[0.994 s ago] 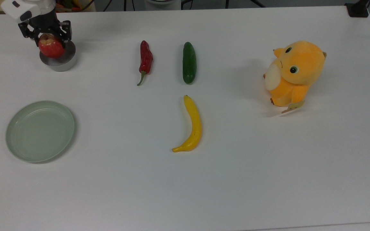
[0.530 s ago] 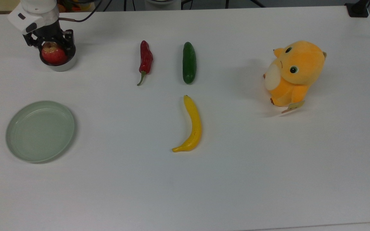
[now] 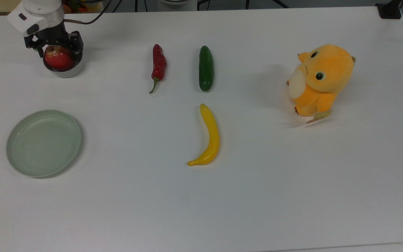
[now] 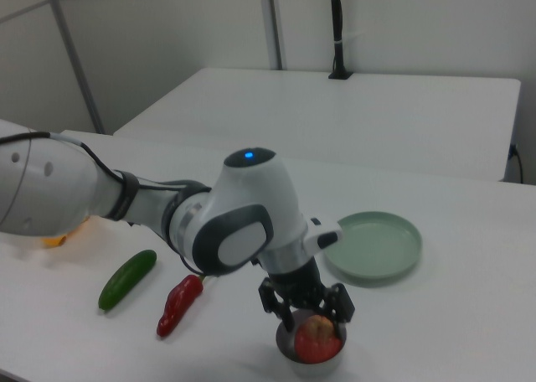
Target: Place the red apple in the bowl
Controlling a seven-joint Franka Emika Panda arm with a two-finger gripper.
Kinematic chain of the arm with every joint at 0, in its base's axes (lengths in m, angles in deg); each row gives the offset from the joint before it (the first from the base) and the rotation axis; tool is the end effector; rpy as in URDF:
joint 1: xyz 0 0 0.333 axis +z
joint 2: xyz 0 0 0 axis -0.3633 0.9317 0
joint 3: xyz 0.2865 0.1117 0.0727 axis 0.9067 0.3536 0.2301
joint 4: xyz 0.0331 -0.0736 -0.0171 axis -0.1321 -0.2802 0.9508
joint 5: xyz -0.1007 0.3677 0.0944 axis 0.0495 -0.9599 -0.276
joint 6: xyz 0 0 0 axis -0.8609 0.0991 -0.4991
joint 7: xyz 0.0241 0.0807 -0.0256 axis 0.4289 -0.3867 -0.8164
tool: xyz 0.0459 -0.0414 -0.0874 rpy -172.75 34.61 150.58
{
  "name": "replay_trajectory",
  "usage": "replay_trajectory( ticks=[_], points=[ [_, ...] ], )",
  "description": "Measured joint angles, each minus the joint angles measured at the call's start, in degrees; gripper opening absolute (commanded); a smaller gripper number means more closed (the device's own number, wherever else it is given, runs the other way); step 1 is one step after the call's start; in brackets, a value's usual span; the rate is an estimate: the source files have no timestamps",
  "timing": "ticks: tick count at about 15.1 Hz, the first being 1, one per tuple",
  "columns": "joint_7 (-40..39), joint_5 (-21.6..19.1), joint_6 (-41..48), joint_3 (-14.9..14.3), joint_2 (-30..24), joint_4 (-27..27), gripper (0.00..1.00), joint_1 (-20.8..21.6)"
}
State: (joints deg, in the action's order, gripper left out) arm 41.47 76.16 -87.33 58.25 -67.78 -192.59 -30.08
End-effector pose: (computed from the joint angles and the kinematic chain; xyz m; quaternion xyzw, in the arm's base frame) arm 0.5026 -0.2673 0.3429 0.9928 0.0638 0.0154 0.1001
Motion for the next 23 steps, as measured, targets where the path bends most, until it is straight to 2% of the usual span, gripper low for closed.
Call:
replay_trajectory(
  ticks=[3, 5, 7, 9, 11, 13, 17, 20, 23],
  points=[
    [2.2, 0.0, 7.3, 3.2, -2.7, 4.0, 1.0, 0.1],
    [5.2, -0.6, 19.6, 7.5, -6.0, 12.1, 1.0, 0.5],
    [7.3, -4.6, 27.6, 9.7, -7.2, 18.7, 1.0, 1.1],
    [10.3, -10.6, 38.7, 10.7, -7.6, 28.7, 1.0, 2.4],
    [12.6, -13.1, 45.4, 11.5, -7.7, 34.0, 1.0, 2.9],
    [17.8, -13.9, 49.1, 14.3, -7.9, 37.4, 1.0, 3.4],
    [24.6, -13.9, 50.4, 21.2, -8.7, 38.6, 1.0, 5.7],
    [25.5, -13.8, 50.2, 22.4, -8.9, 37.1, 1.0, 9.8],
    [25.5, -11.6, 42.1, 22.5, -9.3, 30.2, 1.0, 12.3]
  ],
)
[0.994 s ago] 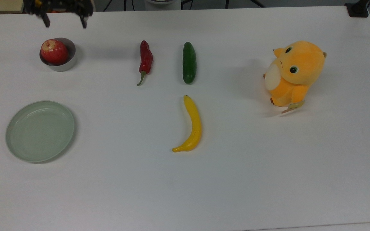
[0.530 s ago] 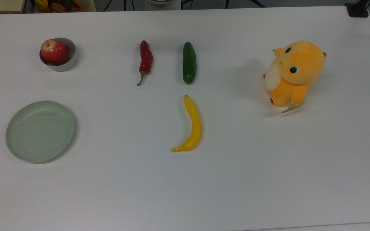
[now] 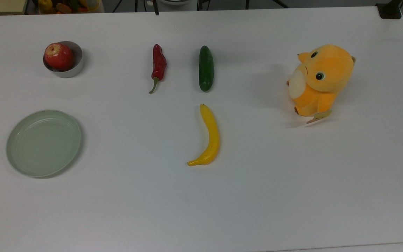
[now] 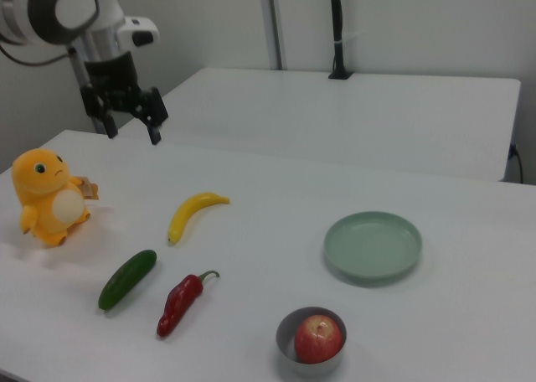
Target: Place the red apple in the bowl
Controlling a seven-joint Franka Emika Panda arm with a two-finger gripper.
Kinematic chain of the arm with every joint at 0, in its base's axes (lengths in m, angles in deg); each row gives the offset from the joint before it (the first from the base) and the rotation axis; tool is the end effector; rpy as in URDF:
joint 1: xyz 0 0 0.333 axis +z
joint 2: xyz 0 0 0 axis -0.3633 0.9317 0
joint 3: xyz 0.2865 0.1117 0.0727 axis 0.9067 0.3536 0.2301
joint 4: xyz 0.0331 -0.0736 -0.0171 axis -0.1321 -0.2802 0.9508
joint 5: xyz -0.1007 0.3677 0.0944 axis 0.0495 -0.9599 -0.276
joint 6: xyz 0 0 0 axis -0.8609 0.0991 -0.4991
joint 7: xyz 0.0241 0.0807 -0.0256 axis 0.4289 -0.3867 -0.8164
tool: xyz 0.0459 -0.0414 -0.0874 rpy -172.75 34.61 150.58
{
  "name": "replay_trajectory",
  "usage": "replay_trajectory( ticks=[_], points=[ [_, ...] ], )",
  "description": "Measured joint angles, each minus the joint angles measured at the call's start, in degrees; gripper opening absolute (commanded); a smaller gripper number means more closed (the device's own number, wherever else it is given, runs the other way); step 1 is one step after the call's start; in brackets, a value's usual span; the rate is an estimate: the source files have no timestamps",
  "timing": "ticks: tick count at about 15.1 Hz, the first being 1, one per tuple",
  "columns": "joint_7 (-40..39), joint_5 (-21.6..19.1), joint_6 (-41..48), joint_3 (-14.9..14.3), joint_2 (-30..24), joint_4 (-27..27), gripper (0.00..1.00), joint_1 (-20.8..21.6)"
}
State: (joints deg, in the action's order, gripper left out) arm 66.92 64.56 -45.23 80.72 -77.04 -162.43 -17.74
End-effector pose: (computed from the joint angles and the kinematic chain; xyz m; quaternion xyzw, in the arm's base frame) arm 0.5596 0.0690 0.6108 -0.9956 -0.0837 -0.0344 0.0232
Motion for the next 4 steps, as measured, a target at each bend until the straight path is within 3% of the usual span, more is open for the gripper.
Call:
replay_trajectory(
  ticks=[4],
  points=[
    [-0.1, 1.0, -2.0, -0.2, 0.0, -2.9, 1.0, 0.0]
  ],
)
